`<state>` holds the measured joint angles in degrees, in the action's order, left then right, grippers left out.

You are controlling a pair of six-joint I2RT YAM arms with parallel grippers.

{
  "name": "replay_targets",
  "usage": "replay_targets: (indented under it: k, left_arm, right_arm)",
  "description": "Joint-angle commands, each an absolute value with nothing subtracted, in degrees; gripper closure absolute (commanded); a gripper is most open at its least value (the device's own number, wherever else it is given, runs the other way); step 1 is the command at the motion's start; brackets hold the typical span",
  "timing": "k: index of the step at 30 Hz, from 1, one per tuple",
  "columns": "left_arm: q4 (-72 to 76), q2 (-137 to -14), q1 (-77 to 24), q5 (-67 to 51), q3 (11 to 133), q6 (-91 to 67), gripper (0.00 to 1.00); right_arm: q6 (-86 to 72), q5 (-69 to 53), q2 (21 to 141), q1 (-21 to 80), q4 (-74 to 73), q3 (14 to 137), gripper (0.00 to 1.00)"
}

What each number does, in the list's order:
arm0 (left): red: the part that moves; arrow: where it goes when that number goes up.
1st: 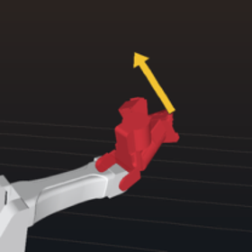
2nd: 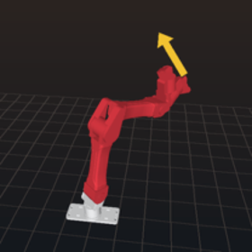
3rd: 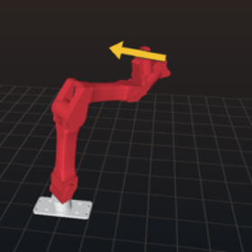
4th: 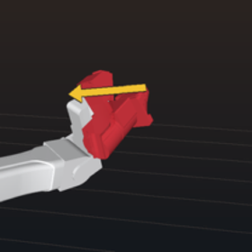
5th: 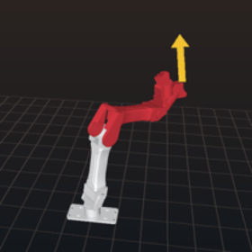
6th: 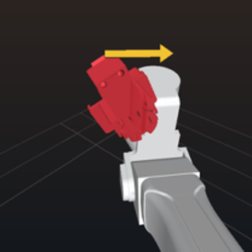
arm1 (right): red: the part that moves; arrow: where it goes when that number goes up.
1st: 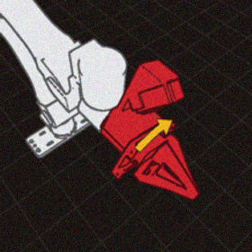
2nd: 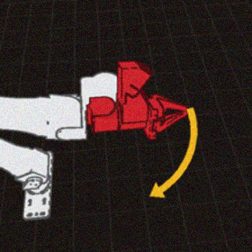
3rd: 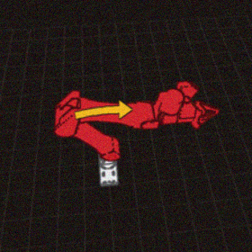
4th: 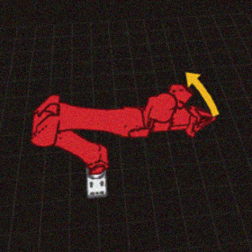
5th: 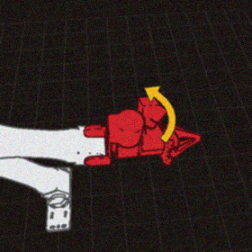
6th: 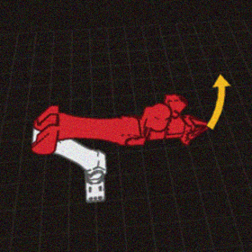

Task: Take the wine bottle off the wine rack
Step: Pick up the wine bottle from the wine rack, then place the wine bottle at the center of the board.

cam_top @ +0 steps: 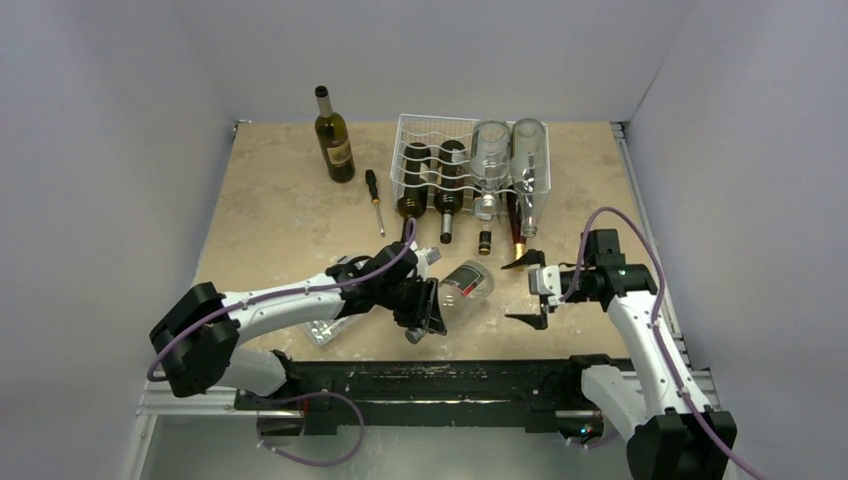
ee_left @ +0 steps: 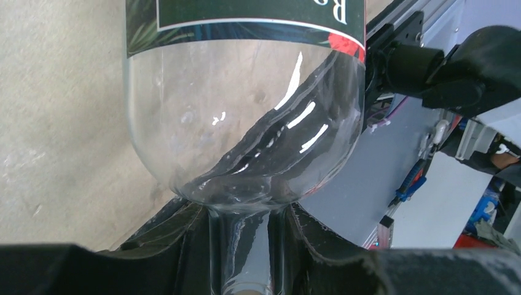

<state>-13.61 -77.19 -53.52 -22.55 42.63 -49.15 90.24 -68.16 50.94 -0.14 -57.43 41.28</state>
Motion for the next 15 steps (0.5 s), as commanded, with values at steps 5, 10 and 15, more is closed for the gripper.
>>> replay_targets:
  k: [5,10,15]
  left_arm:
    - [4.2,-79.2,-54.8,-28.6,49.7,-52.3,1.00]
    - [5.4,-82.3,-54.9,-31.7,50.7,-54.0,1.00]
    - [7.4,-84.8,-55.1,-34.1,51.6,-55.8,1.00]
  right_arm:
    - [81.3,-58.4,52.3,12.6,-43.5,39.2,0.01]
    - [78.6,-53.5,54.3,18.2,-38.9,38.5,0.01]
    - [77.3,-49.7,55.2,21.7,-35.8,36.8,0.01]
